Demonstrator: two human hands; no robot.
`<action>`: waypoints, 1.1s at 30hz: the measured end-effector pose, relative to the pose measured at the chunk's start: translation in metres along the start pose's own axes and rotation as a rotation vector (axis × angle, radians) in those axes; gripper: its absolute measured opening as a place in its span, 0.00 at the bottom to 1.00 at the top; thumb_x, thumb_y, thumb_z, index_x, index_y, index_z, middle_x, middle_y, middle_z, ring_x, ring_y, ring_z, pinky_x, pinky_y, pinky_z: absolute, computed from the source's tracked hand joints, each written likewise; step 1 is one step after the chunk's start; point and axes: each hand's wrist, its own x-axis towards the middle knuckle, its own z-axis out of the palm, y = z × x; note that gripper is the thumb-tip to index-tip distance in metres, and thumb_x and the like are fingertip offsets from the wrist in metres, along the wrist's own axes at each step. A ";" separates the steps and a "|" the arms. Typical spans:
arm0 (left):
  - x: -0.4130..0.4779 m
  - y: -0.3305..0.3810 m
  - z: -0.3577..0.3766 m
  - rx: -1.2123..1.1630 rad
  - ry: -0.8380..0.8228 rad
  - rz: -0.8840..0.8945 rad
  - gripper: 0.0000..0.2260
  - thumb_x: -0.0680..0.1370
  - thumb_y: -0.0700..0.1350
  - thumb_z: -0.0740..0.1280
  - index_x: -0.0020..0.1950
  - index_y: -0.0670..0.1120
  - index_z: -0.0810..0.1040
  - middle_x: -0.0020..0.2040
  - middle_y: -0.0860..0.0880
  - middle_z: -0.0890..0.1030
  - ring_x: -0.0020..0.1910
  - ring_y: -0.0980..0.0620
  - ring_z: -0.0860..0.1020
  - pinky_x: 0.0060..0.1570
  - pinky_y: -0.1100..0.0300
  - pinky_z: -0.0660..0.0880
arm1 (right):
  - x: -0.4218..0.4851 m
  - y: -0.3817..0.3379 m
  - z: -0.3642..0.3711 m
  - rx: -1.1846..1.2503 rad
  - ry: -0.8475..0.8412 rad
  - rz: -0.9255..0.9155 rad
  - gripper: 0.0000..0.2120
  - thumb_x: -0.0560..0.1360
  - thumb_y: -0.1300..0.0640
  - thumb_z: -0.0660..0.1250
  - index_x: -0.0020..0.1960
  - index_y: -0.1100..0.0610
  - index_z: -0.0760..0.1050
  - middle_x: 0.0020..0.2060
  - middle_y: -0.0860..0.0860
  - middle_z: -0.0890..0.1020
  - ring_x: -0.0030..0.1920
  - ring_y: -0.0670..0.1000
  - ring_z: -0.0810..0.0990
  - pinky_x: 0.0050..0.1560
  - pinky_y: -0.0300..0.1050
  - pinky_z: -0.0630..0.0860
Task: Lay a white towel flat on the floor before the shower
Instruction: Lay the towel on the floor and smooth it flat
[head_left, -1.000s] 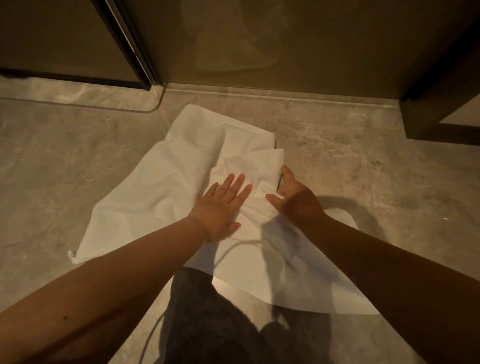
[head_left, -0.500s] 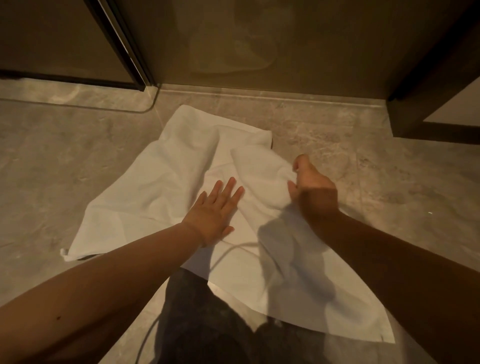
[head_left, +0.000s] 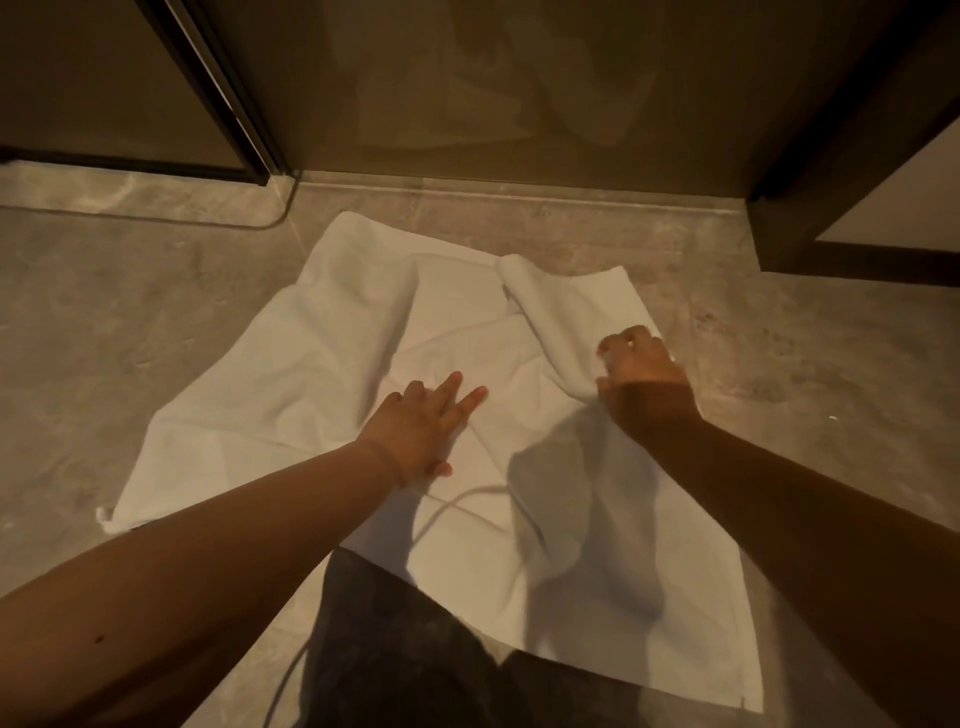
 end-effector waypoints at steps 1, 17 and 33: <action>0.001 0.000 -0.002 0.026 -0.014 -0.007 0.46 0.74 0.63 0.63 0.74 0.51 0.32 0.77 0.44 0.48 0.60 0.43 0.68 0.54 0.52 0.72 | -0.004 -0.004 0.005 -0.048 -0.057 -0.067 0.19 0.75 0.58 0.63 0.65 0.59 0.69 0.62 0.59 0.70 0.58 0.60 0.71 0.54 0.54 0.73; 0.012 0.016 -0.011 0.033 0.048 0.098 0.35 0.78 0.64 0.47 0.76 0.48 0.36 0.77 0.42 0.39 0.76 0.40 0.41 0.72 0.44 0.49 | -0.005 0.013 0.025 0.034 -0.180 0.222 0.32 0.80 0.45 0.52 0.77 0.59 0.45 0.77 0.59 0.47 0.75 0.62 0.48 0.72 0.61 0.54; 0.050 0.042 -0.011 -0.069 -0.100 0.169 0.54 0.65 0.74 0.60 0.73 0.50 0.29 0.74 0.40 0.30 0.72 0.33 0.35 0.65 0.31 0.52 | -0.001 0.071 0.028 0.034 -0.290 0.190 0.35 0.77 0.35 0.45 0.77 0.51 0.40 0.77 0.54 0.41 0.76 0.59 0.40 0.73 0.64 0.48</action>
